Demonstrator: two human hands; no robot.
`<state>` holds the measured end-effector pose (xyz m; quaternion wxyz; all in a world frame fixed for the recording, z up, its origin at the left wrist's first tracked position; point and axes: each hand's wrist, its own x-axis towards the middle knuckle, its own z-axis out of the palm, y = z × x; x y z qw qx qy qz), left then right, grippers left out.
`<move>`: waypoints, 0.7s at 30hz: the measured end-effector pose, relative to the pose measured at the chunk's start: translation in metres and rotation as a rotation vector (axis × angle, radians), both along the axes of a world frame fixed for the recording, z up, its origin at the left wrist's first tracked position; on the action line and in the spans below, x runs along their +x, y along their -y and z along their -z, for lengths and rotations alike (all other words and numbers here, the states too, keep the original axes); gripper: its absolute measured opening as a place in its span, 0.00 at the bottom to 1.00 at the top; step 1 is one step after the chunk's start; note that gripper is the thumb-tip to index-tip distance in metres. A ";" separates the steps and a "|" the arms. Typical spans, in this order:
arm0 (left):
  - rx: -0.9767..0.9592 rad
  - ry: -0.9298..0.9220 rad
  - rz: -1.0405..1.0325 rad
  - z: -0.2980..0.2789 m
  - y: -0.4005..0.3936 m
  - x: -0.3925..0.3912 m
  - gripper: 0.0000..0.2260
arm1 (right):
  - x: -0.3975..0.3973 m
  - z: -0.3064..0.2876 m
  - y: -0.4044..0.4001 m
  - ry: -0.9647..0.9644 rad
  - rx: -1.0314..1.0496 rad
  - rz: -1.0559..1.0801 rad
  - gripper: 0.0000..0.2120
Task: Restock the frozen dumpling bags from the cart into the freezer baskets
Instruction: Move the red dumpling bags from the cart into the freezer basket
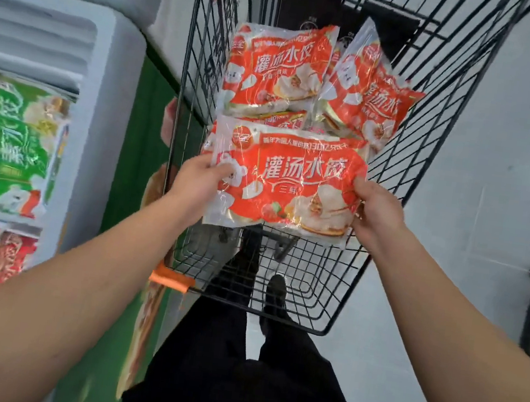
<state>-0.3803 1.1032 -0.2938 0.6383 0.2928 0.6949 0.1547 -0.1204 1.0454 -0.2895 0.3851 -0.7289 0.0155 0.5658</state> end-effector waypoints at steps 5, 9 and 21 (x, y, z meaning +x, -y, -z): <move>0.070 -0.073 -0.135 -0.037 0.076 -0.008 0.05 | -0.007 -0.031 0.038 0.168 0.073 -0.180 0.03; 0.097 -0.064 -0.304 -0.063 0.153 -0.028 0.04 | -0.027 -0.054 0.072 0.176 0.144 -0.298 0.04; 0.237 -0.046 -0.783 -0.120 0.319 -0.132 0.05 | -0.159 -0.115 0.127 0.116 0.282 -0.779 0.04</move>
